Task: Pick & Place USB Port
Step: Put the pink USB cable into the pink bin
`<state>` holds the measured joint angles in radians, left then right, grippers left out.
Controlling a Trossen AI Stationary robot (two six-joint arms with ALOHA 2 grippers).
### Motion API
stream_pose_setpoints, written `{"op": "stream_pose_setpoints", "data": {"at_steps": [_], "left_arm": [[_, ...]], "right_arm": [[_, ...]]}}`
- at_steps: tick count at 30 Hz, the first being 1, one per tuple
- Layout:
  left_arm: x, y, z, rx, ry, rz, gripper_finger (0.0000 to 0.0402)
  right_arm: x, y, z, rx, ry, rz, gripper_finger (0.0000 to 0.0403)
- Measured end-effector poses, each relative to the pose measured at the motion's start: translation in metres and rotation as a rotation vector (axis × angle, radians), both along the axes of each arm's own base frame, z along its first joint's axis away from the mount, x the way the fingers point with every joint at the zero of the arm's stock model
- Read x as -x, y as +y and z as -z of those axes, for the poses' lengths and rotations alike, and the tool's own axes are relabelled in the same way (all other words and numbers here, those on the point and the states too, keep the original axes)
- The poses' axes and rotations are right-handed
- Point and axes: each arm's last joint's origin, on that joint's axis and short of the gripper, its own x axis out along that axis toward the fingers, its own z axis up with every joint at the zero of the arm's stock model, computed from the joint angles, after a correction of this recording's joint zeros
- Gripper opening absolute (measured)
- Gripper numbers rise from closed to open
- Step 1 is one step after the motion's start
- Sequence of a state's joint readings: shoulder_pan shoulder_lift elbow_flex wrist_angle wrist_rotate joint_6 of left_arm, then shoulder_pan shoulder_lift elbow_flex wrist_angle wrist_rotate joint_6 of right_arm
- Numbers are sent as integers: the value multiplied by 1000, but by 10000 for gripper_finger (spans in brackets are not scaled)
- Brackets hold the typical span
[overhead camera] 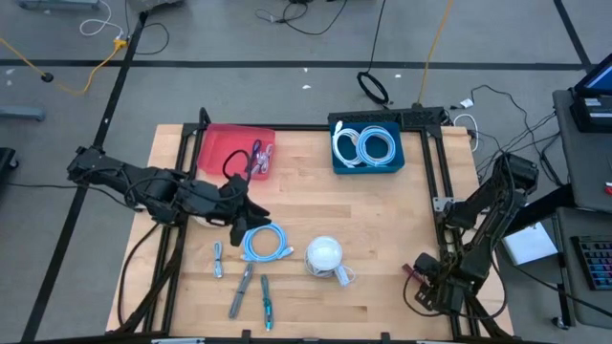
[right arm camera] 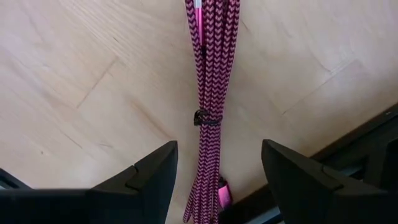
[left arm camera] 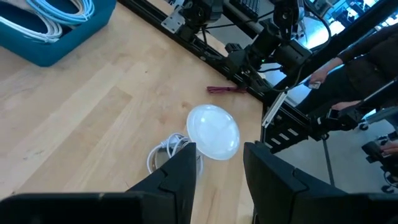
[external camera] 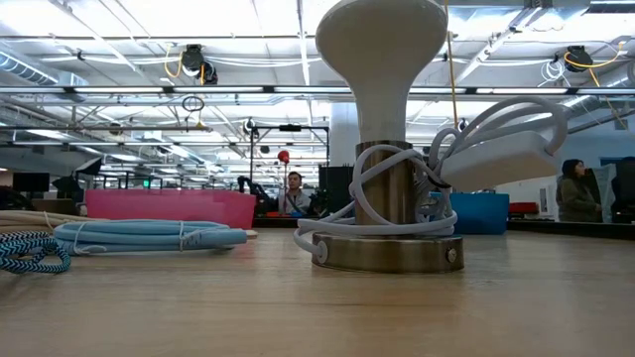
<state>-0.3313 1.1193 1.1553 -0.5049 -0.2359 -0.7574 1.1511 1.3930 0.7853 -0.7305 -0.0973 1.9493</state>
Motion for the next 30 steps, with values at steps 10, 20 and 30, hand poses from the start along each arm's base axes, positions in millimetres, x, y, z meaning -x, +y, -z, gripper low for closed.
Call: {"op": "stream_pose_setpoints", "data": {"at_steps": [10, 20, 30], "left_arm": [[0, 0, 0, 4, 0, -1, 136], [1, -2, 0, 12, 0, 1, 136], [0, 0, -2, 16, -25, -79, 136]], "right_arm": [[4, -11, 16, 37, 8, 13, 189], [0, -21, 26, 48, 33, 20, 106], [-28, -38, 10, 47, -144, 51, 23]]}}
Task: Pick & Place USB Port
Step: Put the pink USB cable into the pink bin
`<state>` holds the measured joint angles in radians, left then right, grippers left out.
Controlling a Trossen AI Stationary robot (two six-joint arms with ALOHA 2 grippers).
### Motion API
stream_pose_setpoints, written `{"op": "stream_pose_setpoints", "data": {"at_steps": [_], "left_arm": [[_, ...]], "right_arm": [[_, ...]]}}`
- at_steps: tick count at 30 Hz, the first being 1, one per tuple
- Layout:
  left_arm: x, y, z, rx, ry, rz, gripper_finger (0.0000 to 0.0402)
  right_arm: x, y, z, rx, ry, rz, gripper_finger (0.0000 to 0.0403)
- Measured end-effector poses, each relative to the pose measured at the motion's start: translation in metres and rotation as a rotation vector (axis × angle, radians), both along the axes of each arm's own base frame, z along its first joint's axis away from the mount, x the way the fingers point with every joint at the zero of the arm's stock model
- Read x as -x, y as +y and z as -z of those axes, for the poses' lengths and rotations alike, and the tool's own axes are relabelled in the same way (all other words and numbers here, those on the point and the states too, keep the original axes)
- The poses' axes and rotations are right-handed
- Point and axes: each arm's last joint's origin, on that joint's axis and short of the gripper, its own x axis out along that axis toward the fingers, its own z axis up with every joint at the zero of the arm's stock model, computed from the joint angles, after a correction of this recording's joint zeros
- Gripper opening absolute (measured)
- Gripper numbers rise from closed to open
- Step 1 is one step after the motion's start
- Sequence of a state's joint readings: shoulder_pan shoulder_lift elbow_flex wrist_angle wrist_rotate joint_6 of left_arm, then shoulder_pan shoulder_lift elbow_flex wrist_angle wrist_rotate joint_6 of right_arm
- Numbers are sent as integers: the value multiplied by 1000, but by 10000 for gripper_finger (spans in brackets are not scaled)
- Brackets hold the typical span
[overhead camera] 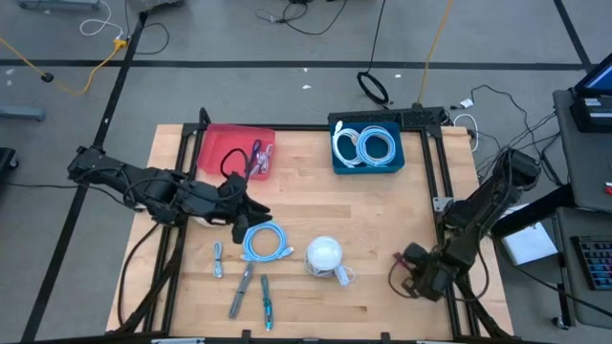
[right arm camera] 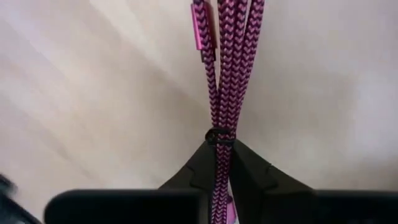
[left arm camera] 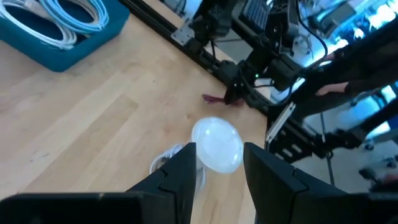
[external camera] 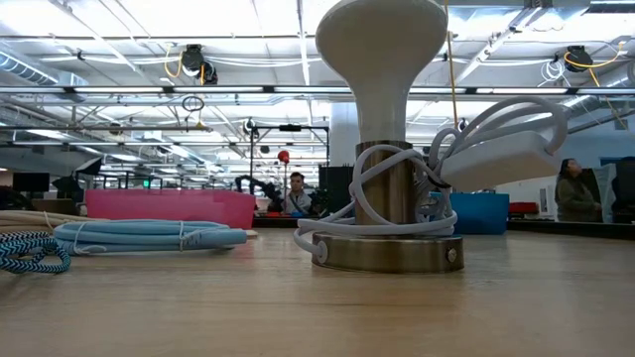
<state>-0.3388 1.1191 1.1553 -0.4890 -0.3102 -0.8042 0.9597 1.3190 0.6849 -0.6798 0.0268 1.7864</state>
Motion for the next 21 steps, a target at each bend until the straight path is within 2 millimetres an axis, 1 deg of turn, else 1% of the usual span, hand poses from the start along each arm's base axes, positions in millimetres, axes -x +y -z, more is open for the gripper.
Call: {"op": "stream_pose_setpoints", "data": {"at_steps": [4, 7, 11, 16, 21], "left_arm": [[-2, 3, -3, 7, -39, -26, 136], [-5, 5, -8, 1, -87, -33, 136], [-9, 12, -15, -33, -157, -44, 136], [-13, 26, -19, -59, -196, -97, 136], [-16, 42, -19, -47, -196, -128, 136]], "right_arm": [[-15, -14, -16, 35, -106, 36, 23], [-30, -25, -35, 72, -221, 50, 12], [-54, -46, -64, 145, -374, 82, 12], [-88, -76, -113, 259, -598, 83, 15], [-117, -107, -172, 370, -863, 67, 16]]}}
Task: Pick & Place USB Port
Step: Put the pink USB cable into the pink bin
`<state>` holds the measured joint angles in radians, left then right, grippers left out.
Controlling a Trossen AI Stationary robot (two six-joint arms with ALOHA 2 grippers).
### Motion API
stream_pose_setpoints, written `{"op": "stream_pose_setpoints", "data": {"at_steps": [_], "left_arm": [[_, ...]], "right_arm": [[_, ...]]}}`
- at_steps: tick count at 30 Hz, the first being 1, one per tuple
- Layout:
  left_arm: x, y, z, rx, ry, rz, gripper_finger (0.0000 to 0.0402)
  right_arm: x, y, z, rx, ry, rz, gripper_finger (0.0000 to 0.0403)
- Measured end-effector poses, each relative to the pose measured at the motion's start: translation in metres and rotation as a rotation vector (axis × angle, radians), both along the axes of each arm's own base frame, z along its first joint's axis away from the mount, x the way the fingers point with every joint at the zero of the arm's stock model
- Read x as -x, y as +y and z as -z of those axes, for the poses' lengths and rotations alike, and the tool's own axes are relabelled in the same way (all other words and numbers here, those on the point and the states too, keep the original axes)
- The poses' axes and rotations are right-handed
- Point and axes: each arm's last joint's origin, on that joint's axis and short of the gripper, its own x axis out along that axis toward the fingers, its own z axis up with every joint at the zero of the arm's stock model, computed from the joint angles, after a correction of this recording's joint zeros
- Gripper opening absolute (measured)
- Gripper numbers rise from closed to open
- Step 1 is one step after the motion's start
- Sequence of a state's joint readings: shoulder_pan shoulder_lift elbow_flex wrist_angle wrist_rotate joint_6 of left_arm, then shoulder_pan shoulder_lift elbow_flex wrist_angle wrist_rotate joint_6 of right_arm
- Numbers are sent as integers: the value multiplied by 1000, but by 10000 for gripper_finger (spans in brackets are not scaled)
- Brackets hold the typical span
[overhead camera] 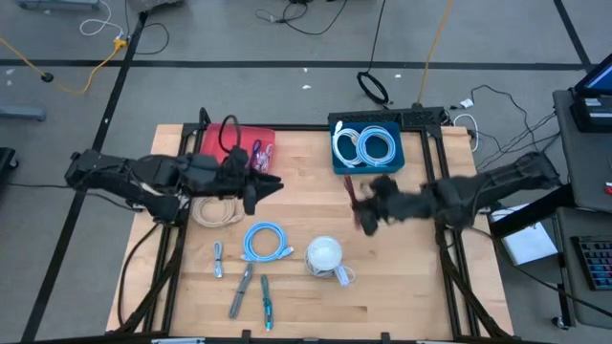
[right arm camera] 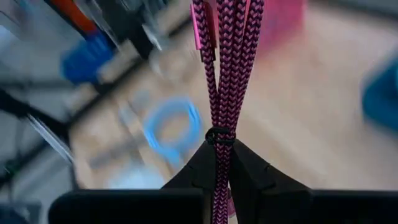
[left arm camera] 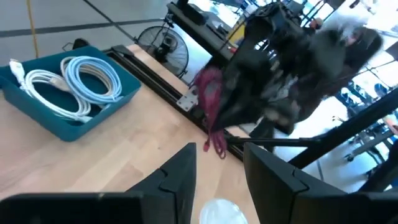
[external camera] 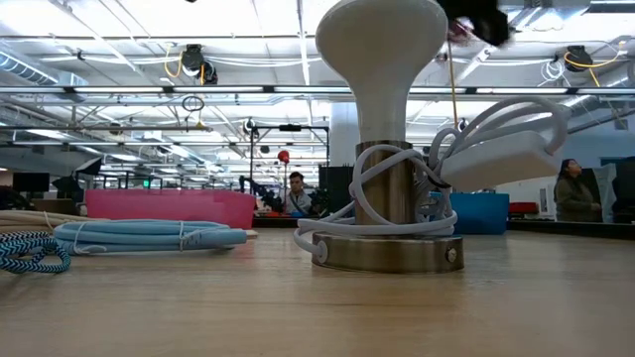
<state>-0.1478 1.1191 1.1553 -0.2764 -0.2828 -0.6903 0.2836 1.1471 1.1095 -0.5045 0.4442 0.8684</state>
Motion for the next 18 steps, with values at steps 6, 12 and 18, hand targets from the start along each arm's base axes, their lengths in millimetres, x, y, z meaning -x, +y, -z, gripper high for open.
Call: {"op": "stream_pose_setpoints", "data": {"at_steps": [6, 12, 18], "left_arm": [[-2, 6, -6, -33, -56, 26, 136], [-6, 21, -12, -70, -124, 26, 136], [-41, 43, -6, -43, -244, 232, 136]], "right_arm": [[-12, -20, -49, 108, -197, -15, 17], [-18, -24, -53, 129, -228, -8, 17], [-56, -28, -55, 74, -420, -102, 17]]}}
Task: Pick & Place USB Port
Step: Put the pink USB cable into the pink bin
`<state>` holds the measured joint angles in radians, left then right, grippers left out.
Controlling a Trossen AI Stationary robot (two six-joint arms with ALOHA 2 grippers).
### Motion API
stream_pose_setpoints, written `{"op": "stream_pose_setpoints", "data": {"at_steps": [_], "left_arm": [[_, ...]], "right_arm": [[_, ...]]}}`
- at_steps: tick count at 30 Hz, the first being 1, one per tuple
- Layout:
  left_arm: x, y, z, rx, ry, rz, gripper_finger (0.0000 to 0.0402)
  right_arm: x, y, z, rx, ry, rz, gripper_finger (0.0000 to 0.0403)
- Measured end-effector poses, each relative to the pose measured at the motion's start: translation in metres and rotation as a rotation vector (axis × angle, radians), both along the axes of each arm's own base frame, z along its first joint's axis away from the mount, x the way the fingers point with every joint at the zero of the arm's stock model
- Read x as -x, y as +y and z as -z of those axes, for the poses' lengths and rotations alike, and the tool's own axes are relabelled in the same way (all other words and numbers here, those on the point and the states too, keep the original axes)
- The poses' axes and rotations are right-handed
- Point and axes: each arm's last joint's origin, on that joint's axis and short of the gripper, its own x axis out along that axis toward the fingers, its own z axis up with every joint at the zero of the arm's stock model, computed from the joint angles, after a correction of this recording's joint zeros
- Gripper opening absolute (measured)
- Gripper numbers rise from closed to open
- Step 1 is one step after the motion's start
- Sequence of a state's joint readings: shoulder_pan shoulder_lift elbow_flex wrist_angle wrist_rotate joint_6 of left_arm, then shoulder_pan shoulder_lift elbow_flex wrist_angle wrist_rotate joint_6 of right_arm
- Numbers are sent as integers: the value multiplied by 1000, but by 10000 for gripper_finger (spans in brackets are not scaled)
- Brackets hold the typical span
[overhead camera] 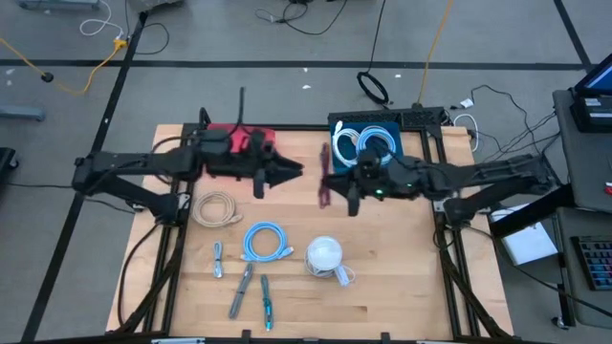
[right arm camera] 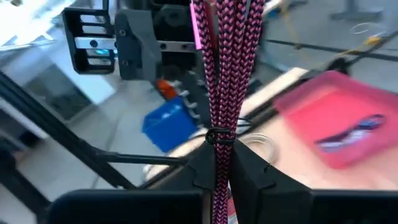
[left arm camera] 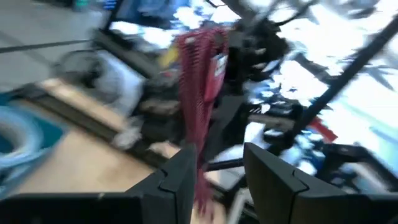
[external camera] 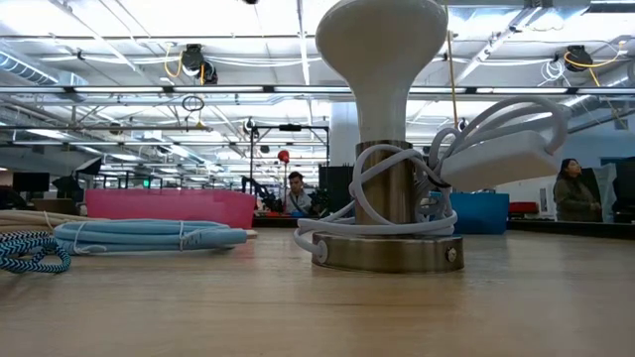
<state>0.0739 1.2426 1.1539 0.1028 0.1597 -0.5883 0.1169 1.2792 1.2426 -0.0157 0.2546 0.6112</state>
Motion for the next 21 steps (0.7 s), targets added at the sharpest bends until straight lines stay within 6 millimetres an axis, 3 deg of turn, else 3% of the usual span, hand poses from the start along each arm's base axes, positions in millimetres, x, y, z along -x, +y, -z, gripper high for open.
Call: {"op": "stream_pose_setpoints", "data": {"at_steps": [5, 9, 21], "left_arm": [[-16, 1, 7, 13, -24, 68, 136], [-16, -4, 7, 12, -33, 84, 136], [-16, -8, 6, 46, -26, 91, 128]], "right_arm": [[-29, 0, 8, -36, 5, -73, 15], [-41, 2, 6, -40, 4, -104, 15], [-42, 3, -5, -21, -19, -131, 14]]}}
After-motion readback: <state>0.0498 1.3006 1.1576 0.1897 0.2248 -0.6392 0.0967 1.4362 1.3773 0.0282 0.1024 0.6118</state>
